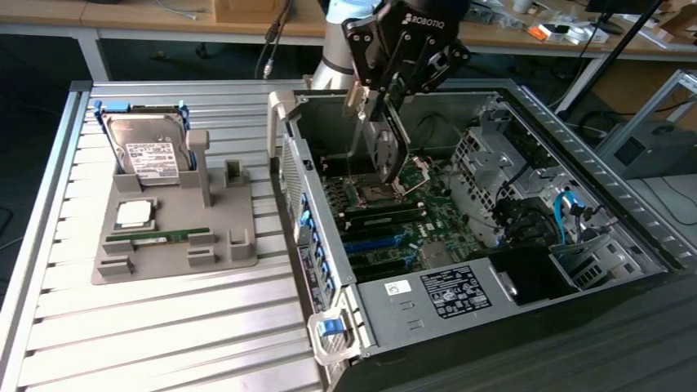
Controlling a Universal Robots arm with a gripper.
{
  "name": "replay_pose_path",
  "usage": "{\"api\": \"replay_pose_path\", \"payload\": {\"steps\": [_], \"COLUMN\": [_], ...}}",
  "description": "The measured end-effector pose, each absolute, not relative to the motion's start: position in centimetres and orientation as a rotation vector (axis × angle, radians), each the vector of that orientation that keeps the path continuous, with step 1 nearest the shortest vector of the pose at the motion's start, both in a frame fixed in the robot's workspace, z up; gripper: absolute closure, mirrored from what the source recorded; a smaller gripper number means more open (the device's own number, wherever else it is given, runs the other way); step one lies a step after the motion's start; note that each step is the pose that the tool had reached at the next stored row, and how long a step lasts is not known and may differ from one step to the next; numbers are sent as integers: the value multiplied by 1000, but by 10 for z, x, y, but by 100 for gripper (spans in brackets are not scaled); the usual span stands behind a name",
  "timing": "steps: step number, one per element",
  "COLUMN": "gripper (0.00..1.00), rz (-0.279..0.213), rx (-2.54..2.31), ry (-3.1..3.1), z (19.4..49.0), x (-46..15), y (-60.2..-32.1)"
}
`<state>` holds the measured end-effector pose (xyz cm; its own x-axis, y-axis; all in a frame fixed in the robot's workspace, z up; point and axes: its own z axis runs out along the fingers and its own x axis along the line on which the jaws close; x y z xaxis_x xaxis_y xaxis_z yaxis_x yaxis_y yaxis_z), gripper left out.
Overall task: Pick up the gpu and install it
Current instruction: 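Pick up the gpu and move the gpu toward the slot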
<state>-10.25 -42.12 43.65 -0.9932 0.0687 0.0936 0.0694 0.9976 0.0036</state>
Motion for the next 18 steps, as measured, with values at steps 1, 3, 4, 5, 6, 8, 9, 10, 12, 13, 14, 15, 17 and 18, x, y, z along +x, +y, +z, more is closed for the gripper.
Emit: {"api": "replay_pose_path", "payload": {"steps": [1, 3, 4, 5, 6, 8, 9, 10, 12, 13, 14, 15, 17, 18], "gripper": [73, 73, 73, 73, 73, 73, 73, 73, 73, 73, 73, 73, 73, 73], "rz": [-10, -10, -10, -10, -10, -9, -9, -9, -9, -9, -9, -9, -9, -9], "rx": [-105, -105, -105, -105, -105, -105, -105, -105, -105, -105, -105, -105, -105, -105], "ry": [-3042, -3038, -3035, -3034, -3031, -3027, -3025, -3024, -3021, -3020, -3018, -3017, -3014, -3013], "z": [436, 436, 436, 436, 436, 436, 436, 436, 436, 436, 436, 436, 436, 436], "x": [-94, -85, -81, -77, -73, -66, -61, -59, -55, -52, -49, -48, -44, -43], "y": [-421, -421, -421, -421, -421, -421, -421, -421, -421, -421, -421, -421, -421, -421]}}
